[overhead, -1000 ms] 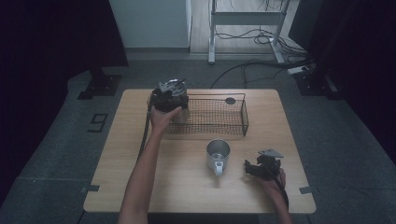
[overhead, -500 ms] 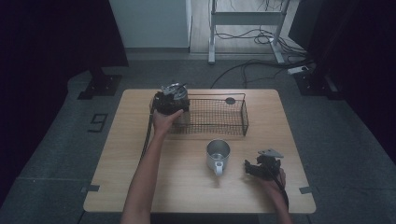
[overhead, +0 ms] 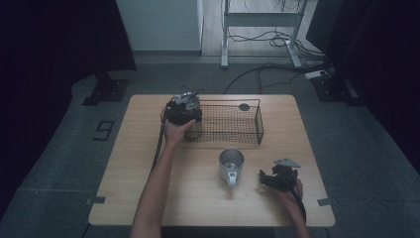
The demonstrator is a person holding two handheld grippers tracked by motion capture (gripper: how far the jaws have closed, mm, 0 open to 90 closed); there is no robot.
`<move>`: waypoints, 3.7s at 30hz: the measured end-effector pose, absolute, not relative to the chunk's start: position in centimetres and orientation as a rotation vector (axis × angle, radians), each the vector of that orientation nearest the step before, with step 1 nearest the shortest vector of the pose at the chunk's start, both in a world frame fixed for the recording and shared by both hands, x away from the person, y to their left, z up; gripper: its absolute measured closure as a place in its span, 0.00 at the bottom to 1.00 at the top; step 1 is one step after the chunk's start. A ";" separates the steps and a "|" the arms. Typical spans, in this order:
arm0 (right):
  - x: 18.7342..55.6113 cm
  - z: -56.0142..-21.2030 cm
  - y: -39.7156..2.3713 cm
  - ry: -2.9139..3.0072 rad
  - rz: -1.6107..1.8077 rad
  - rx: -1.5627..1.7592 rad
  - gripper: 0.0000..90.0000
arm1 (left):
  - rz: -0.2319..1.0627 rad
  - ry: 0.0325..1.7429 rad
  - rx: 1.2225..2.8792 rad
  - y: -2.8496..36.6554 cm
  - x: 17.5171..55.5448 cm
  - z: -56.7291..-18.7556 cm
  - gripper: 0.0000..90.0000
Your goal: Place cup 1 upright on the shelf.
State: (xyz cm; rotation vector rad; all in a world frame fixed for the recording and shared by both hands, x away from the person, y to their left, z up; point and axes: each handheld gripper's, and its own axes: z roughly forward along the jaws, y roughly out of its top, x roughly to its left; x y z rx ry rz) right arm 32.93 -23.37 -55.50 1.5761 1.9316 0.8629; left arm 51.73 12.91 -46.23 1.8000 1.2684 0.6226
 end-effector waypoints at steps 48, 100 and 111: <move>32.9 -55.5 -23.4 1.931 0.862 1.576 0.14 | 0.720 1.197 1.776 13.3 47.9 -43.5 0.00; 32.9 -55.5 -23.3 1.930 0.860 1.578 0.14 | 0.544 1.147 1.885 17.8 34.4 -50.2 0.07; 32.9 -55.5 -23.2 1.923 0.860 1.582 0.15 | 0.513 1.162 1.915 18.0 34.0 -51.5 0.09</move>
